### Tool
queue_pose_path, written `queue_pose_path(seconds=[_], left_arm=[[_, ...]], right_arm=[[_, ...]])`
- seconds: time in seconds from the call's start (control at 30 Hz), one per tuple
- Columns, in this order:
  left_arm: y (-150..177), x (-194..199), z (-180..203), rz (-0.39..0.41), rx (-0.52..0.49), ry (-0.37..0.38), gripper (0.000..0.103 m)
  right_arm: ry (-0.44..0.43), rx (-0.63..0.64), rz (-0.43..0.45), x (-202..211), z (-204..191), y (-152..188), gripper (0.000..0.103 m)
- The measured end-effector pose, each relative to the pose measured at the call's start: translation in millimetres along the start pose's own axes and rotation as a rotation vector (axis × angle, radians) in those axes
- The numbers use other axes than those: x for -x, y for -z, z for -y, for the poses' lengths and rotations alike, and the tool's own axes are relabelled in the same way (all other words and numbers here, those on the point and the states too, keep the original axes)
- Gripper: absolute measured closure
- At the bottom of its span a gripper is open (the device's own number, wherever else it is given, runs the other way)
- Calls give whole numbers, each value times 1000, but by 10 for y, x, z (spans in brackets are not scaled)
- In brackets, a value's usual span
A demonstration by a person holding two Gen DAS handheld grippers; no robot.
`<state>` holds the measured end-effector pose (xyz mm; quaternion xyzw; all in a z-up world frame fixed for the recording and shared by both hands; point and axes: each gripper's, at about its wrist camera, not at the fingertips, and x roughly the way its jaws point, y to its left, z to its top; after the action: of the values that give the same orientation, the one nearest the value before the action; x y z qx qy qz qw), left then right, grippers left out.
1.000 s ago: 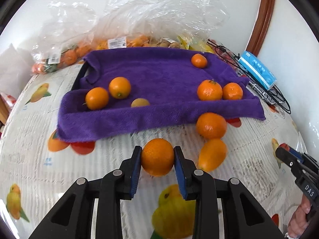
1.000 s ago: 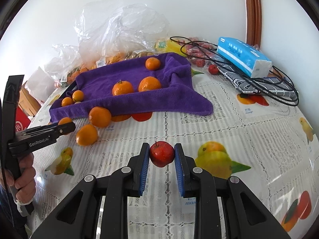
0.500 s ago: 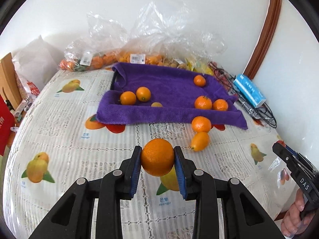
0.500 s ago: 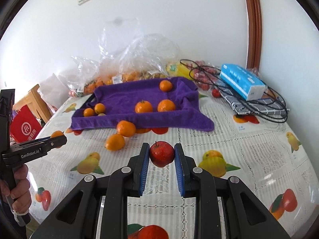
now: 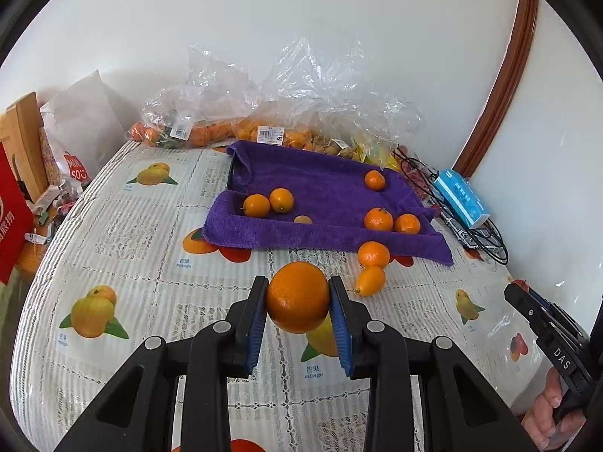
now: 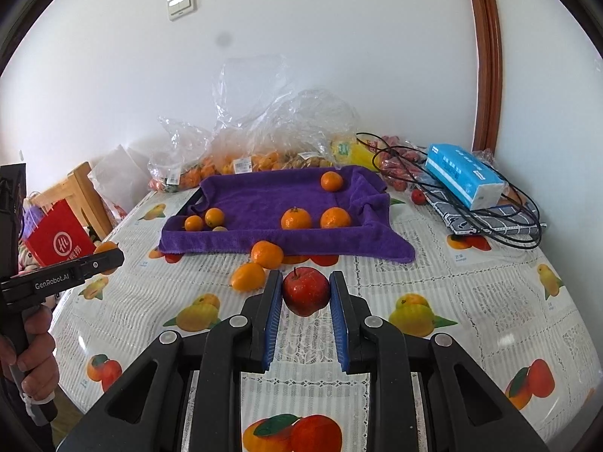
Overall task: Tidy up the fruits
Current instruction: 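Carry the apple and the orange over the purple towel with both grippers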
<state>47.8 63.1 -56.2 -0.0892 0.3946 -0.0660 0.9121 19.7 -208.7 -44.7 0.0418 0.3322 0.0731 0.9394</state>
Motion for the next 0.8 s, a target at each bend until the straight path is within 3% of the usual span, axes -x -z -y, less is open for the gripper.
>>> queue_pose_path(seconds=[0.3,0.8], left_arm=[[-86,42,-41,19,12,21,73],[-312,106,-171,30,55,-17,73]], right_arm=[[-15,-6,32,-57,-107,-213,78],[-85,-31,39,-224,-286,-586,78]])
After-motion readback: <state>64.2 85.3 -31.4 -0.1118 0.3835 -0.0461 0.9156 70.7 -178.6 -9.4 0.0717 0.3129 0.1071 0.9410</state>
